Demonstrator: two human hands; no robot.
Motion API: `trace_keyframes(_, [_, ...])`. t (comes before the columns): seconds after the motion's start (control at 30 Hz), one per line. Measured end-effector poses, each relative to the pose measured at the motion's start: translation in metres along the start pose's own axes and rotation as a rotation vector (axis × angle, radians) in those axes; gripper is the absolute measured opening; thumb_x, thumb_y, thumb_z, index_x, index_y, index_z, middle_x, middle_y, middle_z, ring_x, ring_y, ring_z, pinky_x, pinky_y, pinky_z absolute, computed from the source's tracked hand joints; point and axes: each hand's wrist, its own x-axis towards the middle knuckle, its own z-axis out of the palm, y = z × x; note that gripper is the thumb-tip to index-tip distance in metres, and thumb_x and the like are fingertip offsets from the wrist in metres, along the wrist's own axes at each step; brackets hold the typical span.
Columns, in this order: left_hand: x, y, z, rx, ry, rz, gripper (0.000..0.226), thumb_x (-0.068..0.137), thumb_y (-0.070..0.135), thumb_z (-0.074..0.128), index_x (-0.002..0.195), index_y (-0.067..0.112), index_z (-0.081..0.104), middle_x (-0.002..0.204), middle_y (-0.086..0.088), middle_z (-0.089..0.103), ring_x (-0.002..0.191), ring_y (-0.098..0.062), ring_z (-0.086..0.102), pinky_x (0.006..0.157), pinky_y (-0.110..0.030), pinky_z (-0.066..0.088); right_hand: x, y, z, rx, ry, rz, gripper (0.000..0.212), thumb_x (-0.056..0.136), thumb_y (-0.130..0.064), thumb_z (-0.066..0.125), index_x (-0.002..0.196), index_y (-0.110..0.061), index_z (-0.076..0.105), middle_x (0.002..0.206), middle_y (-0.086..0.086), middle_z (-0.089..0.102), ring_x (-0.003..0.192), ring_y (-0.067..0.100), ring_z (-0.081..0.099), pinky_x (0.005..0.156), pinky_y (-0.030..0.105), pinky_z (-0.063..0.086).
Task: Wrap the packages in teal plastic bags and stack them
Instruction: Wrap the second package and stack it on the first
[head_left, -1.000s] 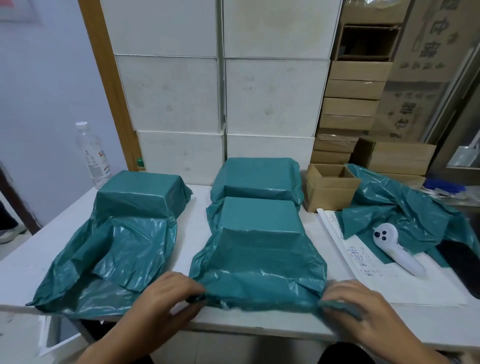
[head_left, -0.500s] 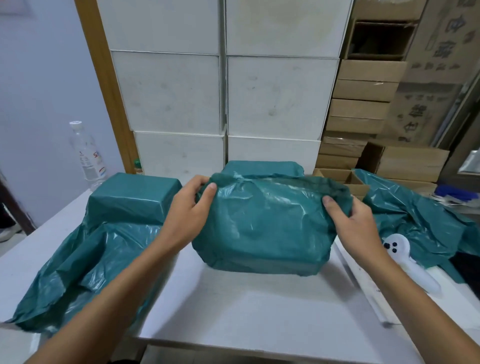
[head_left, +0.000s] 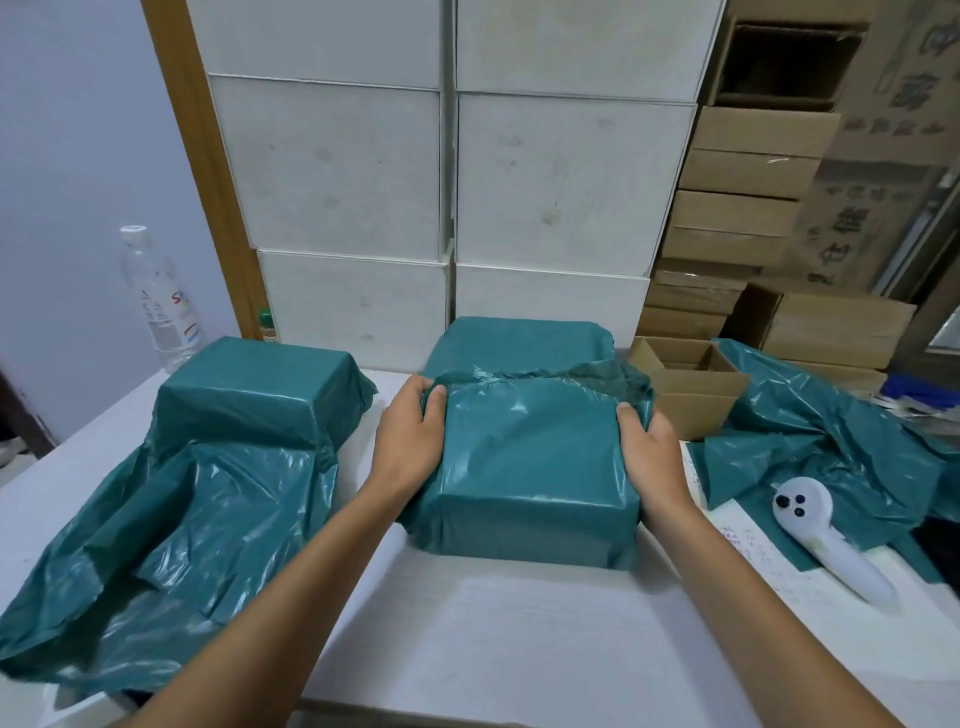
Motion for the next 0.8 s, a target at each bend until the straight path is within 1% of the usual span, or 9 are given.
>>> trace_keyframes(0.07, [-0.005, -0.004, 0.000, -0.037, -0.008, -0.013, 0.015, 0.109, 0.030, 0.050, 0.106, 0.022, 0.063, 0.096, 0.009, 0.071, 0.090, -0.015, 0.067, 0.077, -0.035, 0.048, -0.004, 0.003, 0.000, 0.017, 0.027, 0.005, 0.029, 0.103, -0.038, 0.053, 0.114, -0.015, 0.067, 0.106, 0.004, 0.073, 0.102, 0.028, 0.069, 0.091, 0.044, 0.056])
trace_keyframes(0.17, [-0.016, -0.012, 0.000, -0.143, -0.031, -0.028, 0.007, 0.106, 0.027, 0.052, 0.103, 0.034, 0.053, 0.086, -0.007, 0.074, 0.072, -0.020, 0.062, 0.070, -0.039, 0.049, -0.013, 0.007, -0.005, 0.034, 0.057, 0.057, 0.030, 0.096, -0.029, 0.061, 0.101, -0.001, 0.069, 0.092, 0.009, 0.073, 0.088, 0.029, 0.070, 0.068, 0.034, 0.050])
trace_keyframes(0.3, [-0.026, -0.013, -0.005, -0.086, -0.041, -0.025, 0.013, 0.105, 0.021, 0.048, 0.105, 0.035, 0.046, 0.068, -0.007, 0.058, 0.062, -0.020, 0.050, 0.063, -0.038, 0.043, -0.023, 0.014, -0.010, 0.058, -0.002, 0.194, 0.033, 0.088, -0.035, 0.069, 0.096, -0.003, 0.073, 0.098, 0.012, 0.078, 0.091, 0.029, 0.075, 0.075, 0.037, 0.057])
trace_keyframes(0.4, [-0.027, -0.014, -0.009, 0.000, -0.084, -0.034, 0.016, 0.105, 0.020, 0.046, 0.100, 0.033, 0.053, 0.073, -0.002, 0.066, 0.063, -0.020, 0.052, 0.064, -0.037, 0.045, -0.026, 0.011, -0.012, 0.082, -0.068, 0.254, 0.019, 0.093, -0.031, 0.070, 0.092, -0.013, 0.071, 0.090, 0.004, 0.075, 0.082, 0.023, 0.071, 0.064, 0.031, 0.053])
trace_keyframes(0.47, [-0.027, -0.014, -0.011, 0.062, -0.115, -0.026, 0.025, 0.105, 0.015, 0.046, 0.099, 0.032, 0.063, 0.084, 0.007, 0.072, 0.070, -0.017, 0.060, 0.070, -0.035, 0.049, -0.028, 0.006, -0.013, 0.107, -0.084, 0.291, 0.013, 0.095, -0.027, 0.070, 0.088, -0.016, 0.067, 0.084, 0.002, 0.071, 0.075, 0.020, 0.069, 0.062, 0.028, 0.050])
trace_keyframes(0.53, [-0.028, -0.011, -0.012, 0.089, -0.150, -0.028, 0.032, 0.104, 0.013, 0.045, 0.100, 0.030, 0.072, 0.098, 0.010, 0.076, 0.087, -0.015, 0.069, 0.081, -0.034, 0.054, -0.028, 0.003, -0.013, 0.114, -0.081, 0.304, 0.015, 0.096, -0.024, 0.070, 0.084, -0.017, 0.064, 0.080, 0.001, 0.069, 0.071, 0.019, 0.066, 0.059, 0.027, 0.048])
trace_keyframes(0.63, [-0.025, -0.007, -0.016, 0.085, -0.225, -0.051, 0.038, 0.102, 0.009, 0.044, 0.094, 0.023, 0.078, 0.100, 0.009, 0.079, 0.098, -0.016, 0.073, 0.088, -0.036, 0.059, -0.026, 0.004, -0.013, 0.076, -0.064, 0.285, 0.020, 0.091, -0.021, 0.075, 0.084, -0.010, 0.061, 0.082, 0.004, 0.071, 0.069, 0.020, 0.066, 0.057, 0.026, 0.048])
trace_keyframes(0.7, [-0.020, -0.009, -0.020, 0.081, -0.293, -0.082, 0.041, 0.098, 0.008, 0.044, 0.087, 0.022, 0.081, 0.098, 0.008, 0.080, 0.101, -0.017, 0.074, 0.095, -0.039, 0.059, -0.023, 0.005, -0.013, 0.045, -0.030, 0.258, 0.026, 0.082, -0.022, 0.080, 0.087, -0.012, 0.057, 0.086, 0.006, 0.073, 0.071, 0.022, 0.066, 0.062, 0.029, 0.051])
trace_keyframes(0.8, [-0.015, -0.004, -0.027, 0.049, -0.357, -0.166, 0.041, 0.093, 0.022, 0.046, 0.084, 0.034, 0.084, 0.109, 0.013, 0.079, 0.111, -0.015, 0.070, 0.107, -0.043, 0.053, -0.019, -0.001, -0.017, -0.177, 0.034, 0.160, 0.036, 0.076, -0.030, 0.083, 0.102, -0.022, 0.060, 0.098, 0.000, 0.072, 0.087, 0.023, 0.068, 0.074, 0.036, 0.053])
